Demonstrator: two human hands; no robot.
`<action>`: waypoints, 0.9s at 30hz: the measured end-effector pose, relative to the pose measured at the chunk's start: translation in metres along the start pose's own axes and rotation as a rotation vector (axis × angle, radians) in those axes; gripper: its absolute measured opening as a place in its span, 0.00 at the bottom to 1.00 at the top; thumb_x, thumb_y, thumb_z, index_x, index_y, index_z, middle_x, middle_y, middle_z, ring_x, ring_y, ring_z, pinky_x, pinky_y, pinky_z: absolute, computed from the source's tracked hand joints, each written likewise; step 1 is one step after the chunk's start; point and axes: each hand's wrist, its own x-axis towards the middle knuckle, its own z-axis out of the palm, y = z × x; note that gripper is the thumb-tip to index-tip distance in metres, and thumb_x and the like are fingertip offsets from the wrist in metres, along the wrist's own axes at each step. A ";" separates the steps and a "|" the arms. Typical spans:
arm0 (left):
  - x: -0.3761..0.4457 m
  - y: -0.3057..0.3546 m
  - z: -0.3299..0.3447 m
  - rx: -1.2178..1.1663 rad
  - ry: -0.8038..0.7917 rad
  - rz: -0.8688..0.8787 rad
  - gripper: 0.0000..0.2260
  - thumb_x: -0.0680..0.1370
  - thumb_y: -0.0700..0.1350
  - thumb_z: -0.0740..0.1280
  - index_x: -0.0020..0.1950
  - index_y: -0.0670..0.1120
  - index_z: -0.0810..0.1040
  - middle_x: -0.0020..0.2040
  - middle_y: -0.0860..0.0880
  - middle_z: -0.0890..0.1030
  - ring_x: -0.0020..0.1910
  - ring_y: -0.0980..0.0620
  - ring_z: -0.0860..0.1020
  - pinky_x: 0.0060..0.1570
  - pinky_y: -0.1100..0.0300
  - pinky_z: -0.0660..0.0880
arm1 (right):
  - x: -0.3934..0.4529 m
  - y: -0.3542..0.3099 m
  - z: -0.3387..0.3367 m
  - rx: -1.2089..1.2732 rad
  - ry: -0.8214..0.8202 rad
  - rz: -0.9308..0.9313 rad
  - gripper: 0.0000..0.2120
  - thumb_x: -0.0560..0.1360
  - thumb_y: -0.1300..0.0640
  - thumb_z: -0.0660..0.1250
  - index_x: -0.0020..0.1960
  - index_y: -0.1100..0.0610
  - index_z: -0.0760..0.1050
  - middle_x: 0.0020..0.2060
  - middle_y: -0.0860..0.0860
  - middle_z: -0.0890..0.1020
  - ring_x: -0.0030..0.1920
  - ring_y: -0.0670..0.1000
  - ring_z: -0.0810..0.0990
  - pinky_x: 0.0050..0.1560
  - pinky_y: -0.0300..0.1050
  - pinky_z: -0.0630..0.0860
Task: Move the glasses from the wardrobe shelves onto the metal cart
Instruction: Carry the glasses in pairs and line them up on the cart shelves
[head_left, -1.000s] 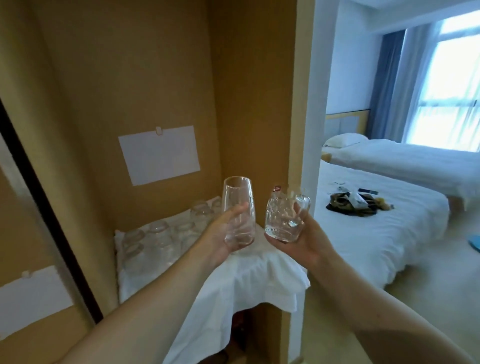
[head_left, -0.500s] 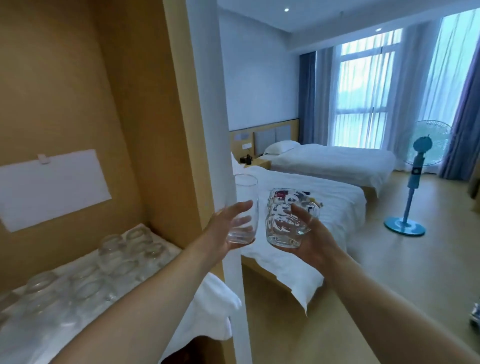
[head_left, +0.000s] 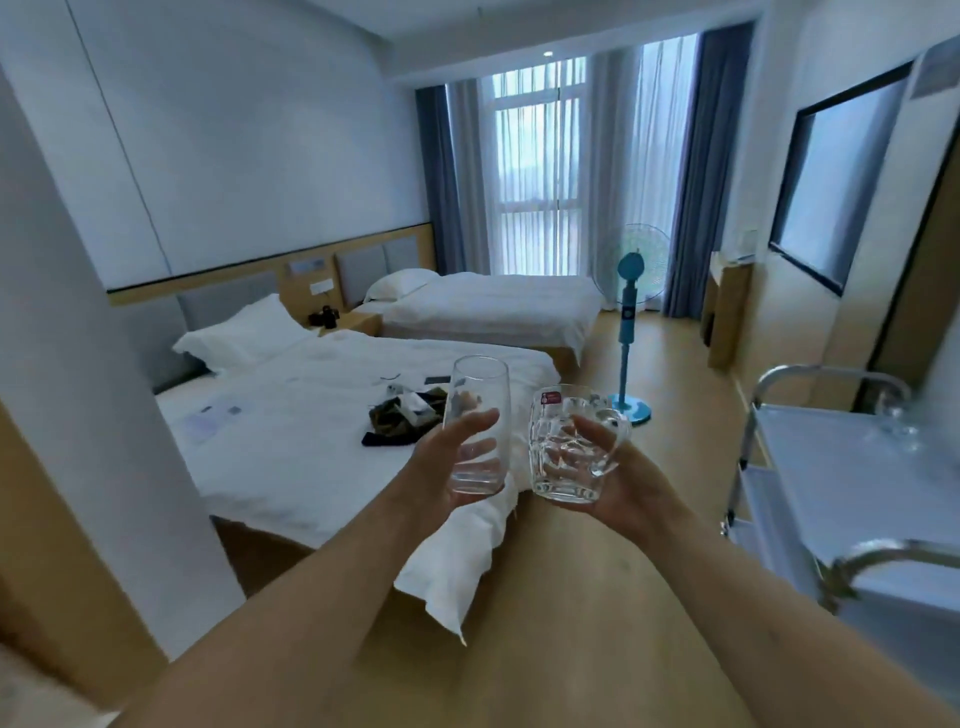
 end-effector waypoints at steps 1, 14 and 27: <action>0.015 -0.004 0.011 -0.006 -0.012 -0.016 0.37 0.62 0.55 0.82 0.69 0.54 0.75 0.62 0.42 0.82 0.56 0.40 0.84 0.54 0.43 0.82 | 0.001 -0.009 -0.013 0.002 0.025 -0.019 0.14 0.80 0.56 0.65 0.60 0.60 0.84 0.59 0.61 0.83 0.57 0.61 0.83 0.66 0.65 0.73; 0.182 -0.043 0.104 -0.060 -0.257 -0.253 0.43 0.61 0.55 0.83 0.72 0.47 0.71 0.63 0.40 0.81 0.58 0.39 0.83 0.44 0.50 0.82 | 0.046 -0.064 -0.141 -0.012 0.245 -0.120 0.38 0.61 0.53 0.85 0.68 0.61 0.77 0.57 0.60 0.80 0.56 0.61 0.81 0.61 0.63 0.78; 0.364 -0.003 0.161 -0.107 -0.620 -0.290 0.30 0.70 0.54 0.77 0.67 0.44 0.73 0.52 0.41 0.85 0.47 0.42 0.84 0.51 0.46 0.80 | 0.139 -0.136 -0.192 0.016 0.478 -0.336 0.22 0.72 0.50 0.74 0.63 0.59 0.78 0.54 0.59 0.81 0.53 0.61 0.82 0.70 0.68 0.67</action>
